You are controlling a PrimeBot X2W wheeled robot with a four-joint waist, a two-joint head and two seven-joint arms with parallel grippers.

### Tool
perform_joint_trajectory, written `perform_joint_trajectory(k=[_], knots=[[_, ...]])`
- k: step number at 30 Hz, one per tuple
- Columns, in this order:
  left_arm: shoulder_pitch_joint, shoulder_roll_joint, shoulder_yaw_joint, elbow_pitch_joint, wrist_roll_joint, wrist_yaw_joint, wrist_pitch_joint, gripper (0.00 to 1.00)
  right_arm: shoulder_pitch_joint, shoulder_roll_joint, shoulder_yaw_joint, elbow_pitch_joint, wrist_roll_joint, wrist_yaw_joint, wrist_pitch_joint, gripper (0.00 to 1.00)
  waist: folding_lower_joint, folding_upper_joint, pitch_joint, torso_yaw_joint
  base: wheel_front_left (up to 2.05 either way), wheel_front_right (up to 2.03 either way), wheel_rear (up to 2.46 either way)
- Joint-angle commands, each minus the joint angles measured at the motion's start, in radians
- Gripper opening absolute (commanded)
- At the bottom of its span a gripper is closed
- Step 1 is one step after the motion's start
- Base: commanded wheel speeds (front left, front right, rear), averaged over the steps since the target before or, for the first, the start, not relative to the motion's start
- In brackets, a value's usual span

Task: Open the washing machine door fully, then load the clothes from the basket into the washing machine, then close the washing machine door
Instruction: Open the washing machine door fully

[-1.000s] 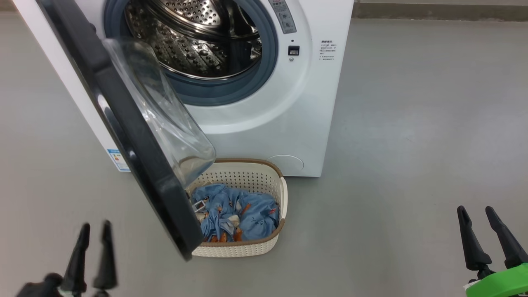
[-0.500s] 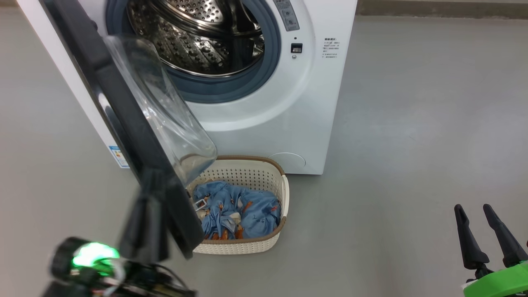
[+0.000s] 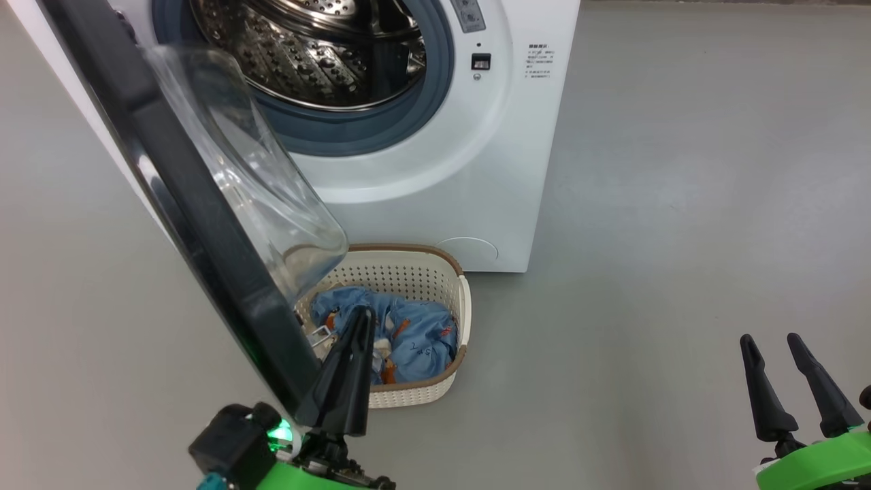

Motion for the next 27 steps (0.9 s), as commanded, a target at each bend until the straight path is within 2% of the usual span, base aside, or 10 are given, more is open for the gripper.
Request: perform_joint_trajectory(k=[1,5,10,27], knots=[[-0.043,0.002,0.023,0.010,-0.017,0.005,-0.009,0.00,-0.040,-0.025,0.013,-0.027,-0.011,0.008,-0.012,1.00,0.0000,0.0000,0.003,0.000,0.00,0.00,0.00],[-0.073,0.002,0.034,0.104,-0.056,0.010,-0.013,0.00,-0.044,-0.025,0.013,-0.028,-0.011,0.008,-0.012,1.00,0.0000,0.0000,0.007,0.002,0.00,0.00,0.00],[-0.103,0.002,0.074,0.166,-0.055,0.007,-0.013,0.00,-0.048,-0.025,0.018,-0.031,-0.010,0.008,-0.012,1.00,0.0000,0.0000,0.008,0.003,0.00,0.00,0.00],[-0.095,0.002,0.165,0.240,-0.062,-0.004,-0.014,0.00,-0.044,-0.032,0.026,-0.039,-0.014,0.008,-0.012,1.00,0.0000,0.0000,-0.009,0.017,0.00,0.00,0.00]])
